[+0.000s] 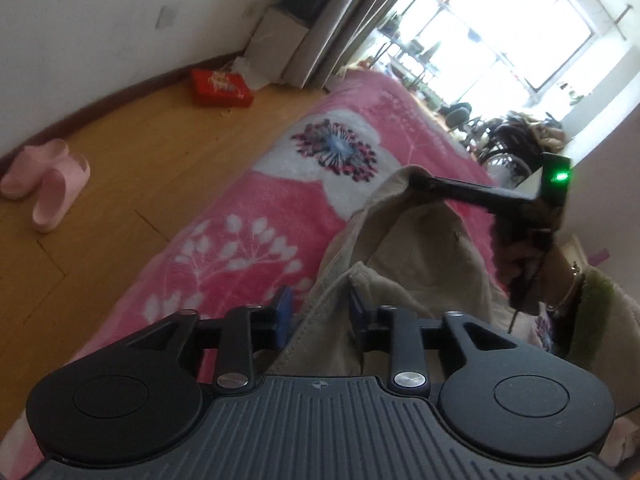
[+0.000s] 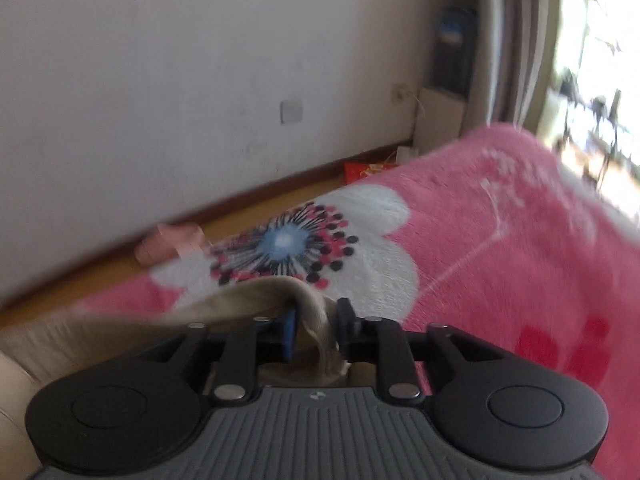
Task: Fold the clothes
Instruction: 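Lay the khaki trousers flat on the bed and open both grippers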
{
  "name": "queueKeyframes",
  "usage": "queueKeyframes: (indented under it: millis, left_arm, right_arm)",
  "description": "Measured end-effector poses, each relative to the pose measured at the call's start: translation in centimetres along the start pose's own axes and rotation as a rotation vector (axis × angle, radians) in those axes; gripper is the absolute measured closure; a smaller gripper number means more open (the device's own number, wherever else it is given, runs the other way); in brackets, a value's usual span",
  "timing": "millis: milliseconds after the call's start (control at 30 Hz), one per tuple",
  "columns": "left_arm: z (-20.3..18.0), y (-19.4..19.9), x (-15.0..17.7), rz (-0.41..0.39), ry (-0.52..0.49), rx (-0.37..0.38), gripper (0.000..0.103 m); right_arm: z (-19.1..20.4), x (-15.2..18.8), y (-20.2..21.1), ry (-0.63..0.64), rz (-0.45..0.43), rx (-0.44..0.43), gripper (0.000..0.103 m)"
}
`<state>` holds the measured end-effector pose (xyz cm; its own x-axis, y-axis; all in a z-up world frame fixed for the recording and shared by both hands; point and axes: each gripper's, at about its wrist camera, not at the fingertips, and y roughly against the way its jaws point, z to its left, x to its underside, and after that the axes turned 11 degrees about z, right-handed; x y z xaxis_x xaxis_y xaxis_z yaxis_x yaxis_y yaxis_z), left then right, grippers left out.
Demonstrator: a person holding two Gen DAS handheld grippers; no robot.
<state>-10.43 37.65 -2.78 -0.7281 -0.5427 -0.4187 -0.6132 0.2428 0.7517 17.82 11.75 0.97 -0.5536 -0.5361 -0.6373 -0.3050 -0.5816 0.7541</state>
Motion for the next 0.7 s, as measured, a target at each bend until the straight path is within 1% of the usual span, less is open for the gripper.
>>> queueKeyframes:
  millis: [33, 67, 100, 133, 200, 233, 300, 367, 433, 500, 567, 600, 633, 700]
  left_arm:
    - [-0.1, 0.5, 0.0, -0.017, -0.012, 0.000, 0.063]
    - [-0.4, 1.1, -0.1, -0.036, -0.027, -0.007, 0.061]
    - [-0.9, 1.7, -0.2, -0.055, -0.056, -0.013, 0.058]
    - [-1.5, 1.9, -0.4, -0.072, -0.096, -0.008, 0.055]
    - [-2.8, 2.0, -0.8, -0.090, -0.174, 0.013, 0.051]
    - [-3.4, 1.5, -1.2, -0.087, -0.209, 0.036, 0.050]
    - [-4.3, -0.2, -1.9, -0.057, -0.256, 0.062, 0.050]
    - [-5.0, -2.2, -2.6, -0.024, -0.293, 0.073, 0.050]
    - [-4.9, -4.0, -2.9, -0.001, -0.303, 0.069, 0.050]
    - [-4.6, -5.7, -3.0, 0.033, -0.313, 0.063, 0.050]
    - [-4.4, -6.9, -2.5, 0.077, -0.339, 0.004, 0.051]
    - [-4.3, -7.4, -2.2, 0.092, -0.347, -0.015, 0.051]
    - [-4.2, -7.4, -1.7, 0.104, -0.350, -0.012, 0.051]
    - [-3.9, -7.3, -0.7, 0.117, -0.360, -0.014, 0.051]
  right_arm:
    - [-0.4, -0.1, -0.9, -0.028, 0.021, -0.028, 0.066]
    - [-1.0, 0.0, -1.2, -0.056, 0.029, -0.054, 0.061]
    - [-2.2, 0.2, -0.1, -0.077, 0.007, -0.071, 0.061]
    - [-3.0, -0.2, 1.1, -0.073, 0.001, -0.075, 0.061]
    - [-2.3, 0.2, 3.2, -0.049, 0.026, -0.080, 0.061]
    - [-1.9, 0.6, 3.7, -0.046, 0.046, -0.103, 0.061]
    - [-0.5, 1.8, 4.3, -0.019, 0.104, -0.156, 0.061]
    - [1.7, 3.6, 4.6, 0.057, 0.160, -0.187, 0.061]
    - [4.5, 6.0, 4.8, 0.157, 0.200, -0.164, 0.061]
    - [6.5, 8.5, 4.4, 0.226, 0.251, -0.149, 0.062]
    - [8.2, 10.9, 3.8, 0.283, 0.304, -0.140, 0.062]
    - [8.9, 12.0, 3.8, 0.317, 0.314, -0.127, 0.062]
    - [9.6, 13.0, 3.8, 0.348, 0.320, -0.114, 0.062]
    - [10.2, 13.5, 4.2, 0.376, 0.322, -0.102, 0.062]
